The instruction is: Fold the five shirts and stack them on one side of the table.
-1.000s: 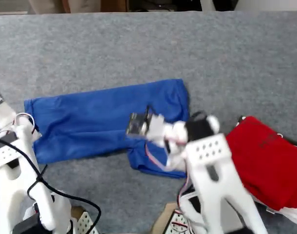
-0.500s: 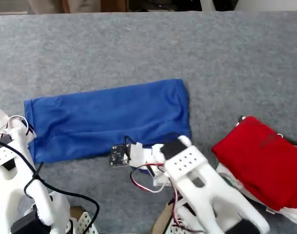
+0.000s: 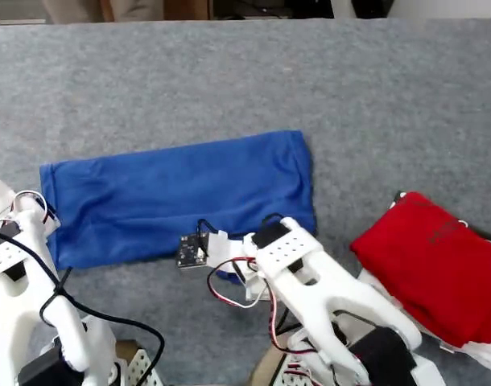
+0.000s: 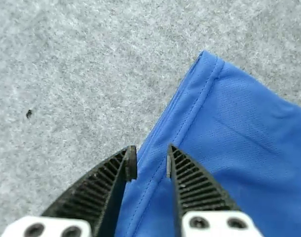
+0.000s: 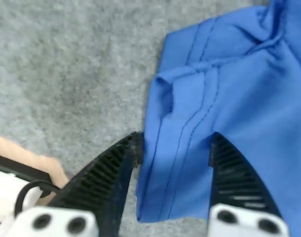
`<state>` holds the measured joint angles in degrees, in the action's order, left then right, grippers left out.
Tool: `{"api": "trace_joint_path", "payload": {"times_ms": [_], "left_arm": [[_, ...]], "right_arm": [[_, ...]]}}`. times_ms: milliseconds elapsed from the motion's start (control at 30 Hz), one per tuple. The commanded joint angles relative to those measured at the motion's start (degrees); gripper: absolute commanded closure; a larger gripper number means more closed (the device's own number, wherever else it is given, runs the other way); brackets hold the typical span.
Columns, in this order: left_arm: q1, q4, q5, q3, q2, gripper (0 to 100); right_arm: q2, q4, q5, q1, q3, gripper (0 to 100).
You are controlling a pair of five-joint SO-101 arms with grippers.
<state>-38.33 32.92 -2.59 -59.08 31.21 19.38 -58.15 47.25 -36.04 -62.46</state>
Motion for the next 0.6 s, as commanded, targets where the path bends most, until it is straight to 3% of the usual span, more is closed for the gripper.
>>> {"api": "trace_joint_path", "payload": {"times_ms": [0, 100, 300, 400, 567], "left_arm": [[0.35, -0.97, 0.62, 0.62, -0.04, 88], [0.35, -0.97, 0.62, 0.53, -0.04, 88], [0.35, -0.62, 0.26, 0.44, -0.04, 88], [0.00, -0.97, 0.18, 0.00, -0.13, 88], [0.26, -0.97, 0.18, -0.18, -0.13, 88]], "right_arm": [[-3.30, 1.41, -0.09, -0.57, 0.66, 76.8], [-3.65, 1.49, 1.85, -0.57, 0.66, 77.2], [-3.82, 1.49, 4.92, 0.40, 0.66, 92.0], [-3.82, 1.58, 10.37, 4.26, 0.92, 92.6], [-3.82, 3.25, 11.08, 7.25, 1.98, 95.4]]}}
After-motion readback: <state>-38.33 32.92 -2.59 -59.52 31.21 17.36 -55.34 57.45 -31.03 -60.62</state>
